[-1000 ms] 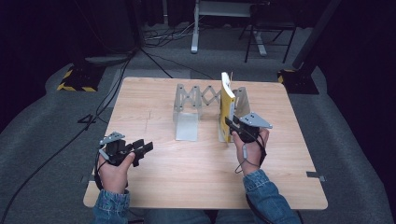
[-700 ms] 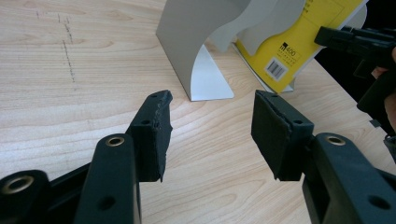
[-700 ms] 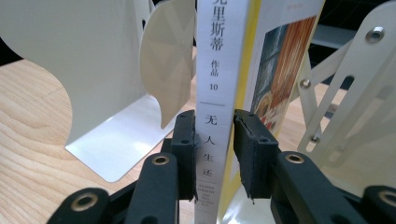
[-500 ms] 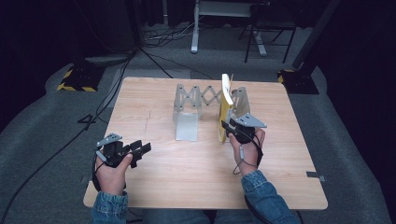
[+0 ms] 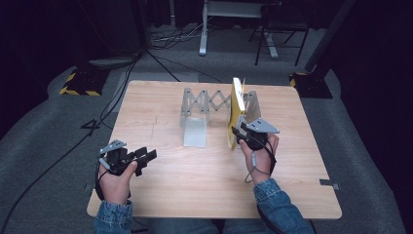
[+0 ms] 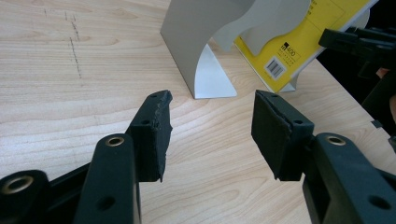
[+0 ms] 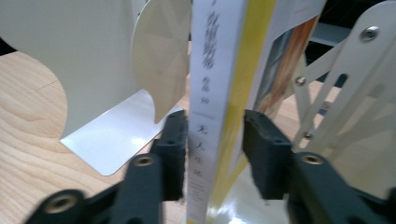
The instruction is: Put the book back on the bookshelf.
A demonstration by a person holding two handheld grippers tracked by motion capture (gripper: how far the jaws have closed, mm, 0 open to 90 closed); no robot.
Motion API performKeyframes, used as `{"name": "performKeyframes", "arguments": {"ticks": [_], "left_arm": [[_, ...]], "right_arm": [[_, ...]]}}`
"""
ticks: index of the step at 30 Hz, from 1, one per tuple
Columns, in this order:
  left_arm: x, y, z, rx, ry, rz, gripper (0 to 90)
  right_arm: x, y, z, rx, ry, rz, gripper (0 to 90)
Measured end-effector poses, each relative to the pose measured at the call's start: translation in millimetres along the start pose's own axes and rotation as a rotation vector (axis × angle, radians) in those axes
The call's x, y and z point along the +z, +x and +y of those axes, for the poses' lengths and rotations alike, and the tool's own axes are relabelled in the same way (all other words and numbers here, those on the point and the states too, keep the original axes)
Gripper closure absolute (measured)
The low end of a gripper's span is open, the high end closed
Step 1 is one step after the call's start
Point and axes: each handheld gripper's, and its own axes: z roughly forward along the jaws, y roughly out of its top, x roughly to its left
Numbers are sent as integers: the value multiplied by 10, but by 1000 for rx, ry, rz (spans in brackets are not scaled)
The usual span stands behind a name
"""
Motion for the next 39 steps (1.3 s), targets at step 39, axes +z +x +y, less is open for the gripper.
{"name": "performKeyframes", "arguments": {"ticks": [39], "left_arm": [[63, 127, -84, 66, 118, 108, 317]], "right_arm": [[-951, -708, 39, 12, -46, 4, 263]]}}
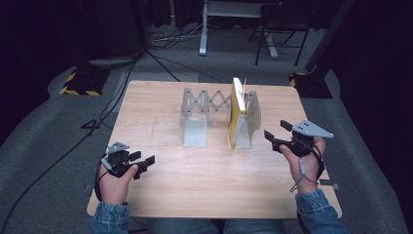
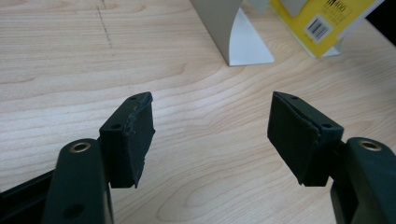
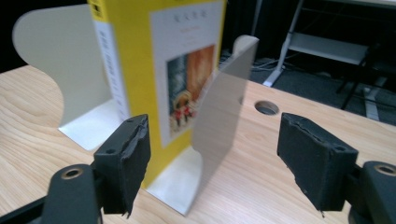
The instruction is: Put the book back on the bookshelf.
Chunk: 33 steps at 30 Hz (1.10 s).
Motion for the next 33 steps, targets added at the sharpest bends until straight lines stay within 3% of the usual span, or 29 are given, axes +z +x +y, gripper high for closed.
{"name": "performKeyframes", "arguments": {"ticks": [3, 10, 16, 17, 27, 33], "left_arm": [[17, 40, -28, 9, 19, 15, 310], [16, 140, -81, 7, 38, 49, 301], [31, 228, -121, 32, 60, 105, 296], [51, 257, -138, 37, 69, 121, 295], [132, 337, -223, 73, 100, 138, 275], [162, 382, -268, 87, 111, 154, 272]], "right_arm": [[-63, -145, -100, 12, 29, -23, 252], [-121, -331, -251, 44, 65, -48, 244], [-136, -487, -400, 65, 114, -59, 239], [-131, -544, -474, 69, 144, -54, 232], [-84, -771, -847, 112, 257, -66, 205], [-44, -822, -1015, 117, 296, -73, 197]]}}
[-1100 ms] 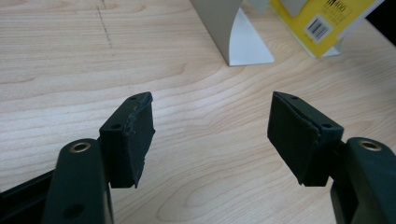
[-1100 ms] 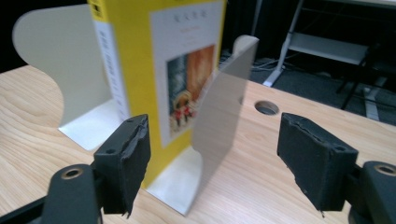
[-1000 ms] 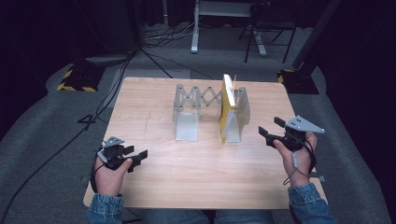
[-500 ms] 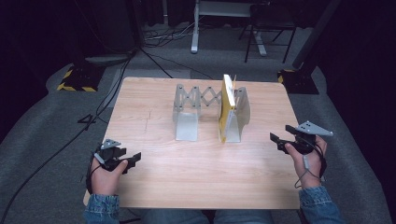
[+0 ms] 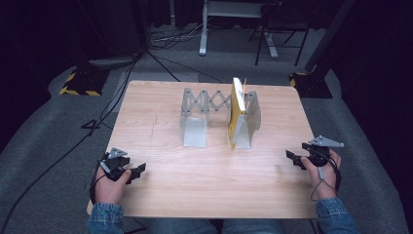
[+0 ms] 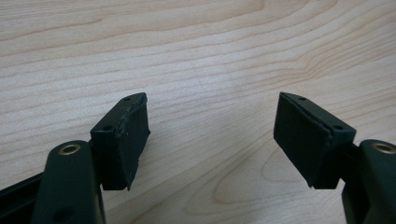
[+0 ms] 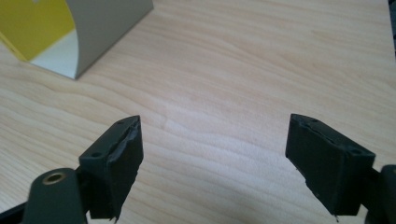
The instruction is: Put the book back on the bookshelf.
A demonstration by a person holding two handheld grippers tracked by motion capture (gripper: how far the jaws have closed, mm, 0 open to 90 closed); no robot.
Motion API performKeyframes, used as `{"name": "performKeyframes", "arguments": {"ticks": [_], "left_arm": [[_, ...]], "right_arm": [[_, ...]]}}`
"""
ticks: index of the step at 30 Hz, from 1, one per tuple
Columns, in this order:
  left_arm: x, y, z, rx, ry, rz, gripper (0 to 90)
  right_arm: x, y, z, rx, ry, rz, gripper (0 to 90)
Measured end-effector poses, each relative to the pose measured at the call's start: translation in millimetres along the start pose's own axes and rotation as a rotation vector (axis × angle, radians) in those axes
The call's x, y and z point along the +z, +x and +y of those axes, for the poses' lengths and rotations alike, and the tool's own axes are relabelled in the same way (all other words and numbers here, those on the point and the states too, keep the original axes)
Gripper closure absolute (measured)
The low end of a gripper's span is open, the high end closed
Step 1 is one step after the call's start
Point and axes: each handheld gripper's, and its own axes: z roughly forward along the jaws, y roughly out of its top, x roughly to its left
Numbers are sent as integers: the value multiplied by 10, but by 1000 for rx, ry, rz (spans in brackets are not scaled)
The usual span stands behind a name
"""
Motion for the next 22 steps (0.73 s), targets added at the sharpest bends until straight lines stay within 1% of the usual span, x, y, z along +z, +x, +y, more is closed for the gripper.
{"name": "performKeyframes", "arguments": {"ticks": [1, 2, 3, 5, 6, 7, 8, 10, 11, 12, 13, 14, 15, 16, 17, 18, 22], "left_arm": [[21, 2, -10, 5, 1, -1, 266], [33, 8, -12, 19, 3, 5, 265], [33, 8, -12, 19, 3, 5, 261], [56, 4, -16, 36, -7, 9, 255], [65, 0, -17, 40, -10, 11, 248], [70, 0, -16, 45, -10, 10, 248], [88, -1, -18, 61, -22, 16, 237], [111, -5, -21, 85, -28, 22, 224], [111, -5, -21, 85, -28, 22, 218], [120, -9, -15, 100, -25, 25, 218], [132, -21, -10, 110, -20, 33, 197], [132, -21, -10, 110, -20, 33, 187], [139, -30, -6, 117, -14, 34, 187], [146, -36, -1, 133, -9, 38, 177], [150, -45, -1, 135, -4, 42, 169], [165, -67, 2, 158, 1, 57, 159], [168, -69, 3, 158, 2, 56, 156]], "right_arm": [[41, -16, -57, -9, 17, -2, 195], [51, -17, -75, -10, 24, -3, 193], [51, -17, -75, -10, 24, -3, 193], [77, -22, -120, -19, 37, -9, 188], [92, -22, -158, -24, 56, -15, 194], [92, -22, -158, -24, 56, -15, 194], [101, -22, -183, -30, 69, -19, 193], [110, -18, -206, -32, 75, -22, 188], [110, -18, -206, -32, 75, -22, 188], [121, -15, -222, -30, 78, -24, 179], [159, -12, -269, -22, 99, -20, 142], [159, -12, -269, -22, 99, -20, 142], [170, -5, -283, 0, 88, -18, 142], [168, -2, -283, -2, 89, -19, 143], [165, 5, -286, 0, 88, -22, 142], [164, 8, -287, -6, 89, -16, 142], [164, 3, -288, -7, 88, -10, 145]]}}
